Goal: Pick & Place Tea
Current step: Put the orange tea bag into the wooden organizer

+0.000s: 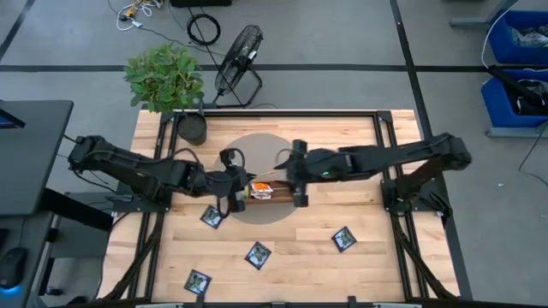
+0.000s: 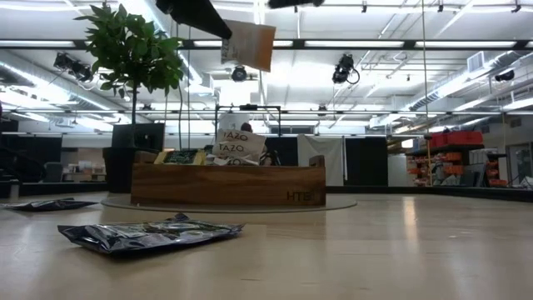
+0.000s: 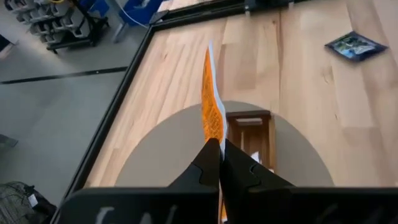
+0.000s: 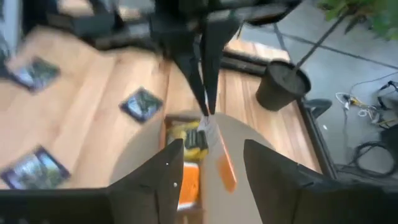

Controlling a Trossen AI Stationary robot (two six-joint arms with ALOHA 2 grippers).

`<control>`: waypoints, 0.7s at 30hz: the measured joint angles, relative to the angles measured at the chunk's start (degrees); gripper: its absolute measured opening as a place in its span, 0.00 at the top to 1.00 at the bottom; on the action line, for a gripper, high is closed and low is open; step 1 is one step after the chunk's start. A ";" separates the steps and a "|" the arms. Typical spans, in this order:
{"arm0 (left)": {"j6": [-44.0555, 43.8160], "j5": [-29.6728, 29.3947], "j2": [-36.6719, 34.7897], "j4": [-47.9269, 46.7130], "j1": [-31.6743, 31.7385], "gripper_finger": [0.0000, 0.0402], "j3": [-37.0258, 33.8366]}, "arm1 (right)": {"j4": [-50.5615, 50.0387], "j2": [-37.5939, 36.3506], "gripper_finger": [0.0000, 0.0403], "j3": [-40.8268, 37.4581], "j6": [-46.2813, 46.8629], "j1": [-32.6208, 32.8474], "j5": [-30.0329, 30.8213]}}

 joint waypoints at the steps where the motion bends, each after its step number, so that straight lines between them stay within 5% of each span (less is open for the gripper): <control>1: 0.00 0.01 0.03 -0.21 -0.30 1.00 0.04 | -1.04 1.84 0.56 1.63 -1.14 0.00 0.36; 12: -1.56 -0.71 0.01 -4.70 -1.71 1.00 0.08 | -5.39 13.97 0.56 13.17 -6.20 -0.92 1.04; 21: -1.49 -0.71 0.01 -5.51 -1.71 1.00 0.07 | -7.01 16.06 0.56 14.21 -5.72 -1.99 -0.01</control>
